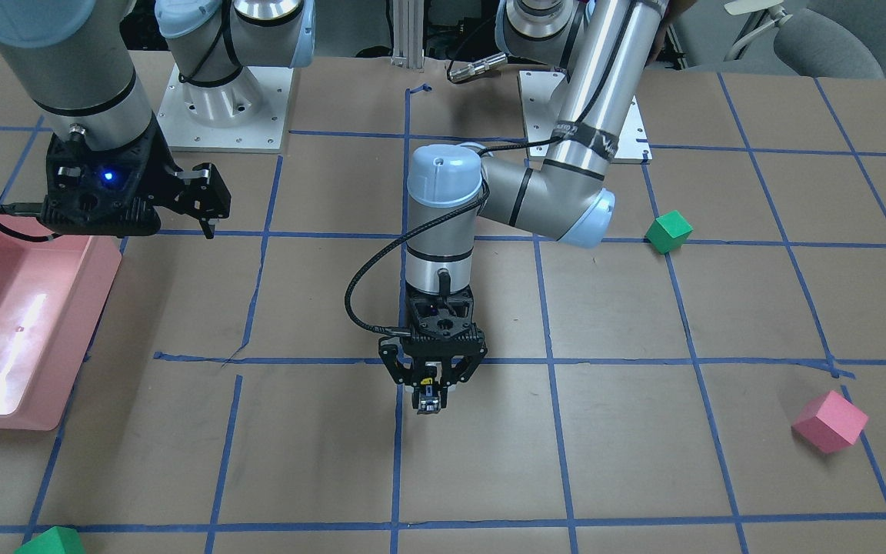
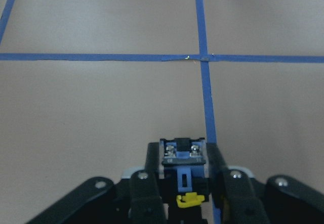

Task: Align button upright
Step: 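Lift and rotate the button with the left gripper, yellow cap up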

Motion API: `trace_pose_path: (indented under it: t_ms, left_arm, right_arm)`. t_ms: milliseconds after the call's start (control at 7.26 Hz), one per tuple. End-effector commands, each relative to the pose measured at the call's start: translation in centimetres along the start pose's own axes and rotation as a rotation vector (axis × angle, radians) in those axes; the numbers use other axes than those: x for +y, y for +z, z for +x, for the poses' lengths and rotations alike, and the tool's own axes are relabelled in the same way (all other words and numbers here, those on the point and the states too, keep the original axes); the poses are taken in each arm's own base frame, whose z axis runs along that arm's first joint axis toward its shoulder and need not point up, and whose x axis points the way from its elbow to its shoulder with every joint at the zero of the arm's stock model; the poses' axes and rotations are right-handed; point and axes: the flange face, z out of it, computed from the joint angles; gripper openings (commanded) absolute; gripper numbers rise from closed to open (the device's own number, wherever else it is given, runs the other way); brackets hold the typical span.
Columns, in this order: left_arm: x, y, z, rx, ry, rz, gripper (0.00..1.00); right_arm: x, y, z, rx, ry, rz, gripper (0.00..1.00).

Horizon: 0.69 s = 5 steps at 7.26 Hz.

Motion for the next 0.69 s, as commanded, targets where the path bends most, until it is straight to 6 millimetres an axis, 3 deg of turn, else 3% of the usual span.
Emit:
trace_pose_path:
  t_ms: [0, 276, 551]
  left_arm:
    - [-2.0, -3.6, 0.7, -0.028, -0.148, -0.281, 0.13]
    - [-3.1, -3.6, -0.1, -0.028, -0.284, -0.484, 0.12]
    - [-2.9, -0.3, -1.8, 0.0, -0.448, -0.635, 0.11]
  right_arm:
    - [0.0, 0.0, 0.2, 0.013, 0.0, -0.002, 1.0]
    - [0.1, -0.2, 0.1, 0.005, 0.002, 0.0, 1.0]
    - [0.9, -1.8, 0.1, -0.004, 0.012, 0.029, 1.0]
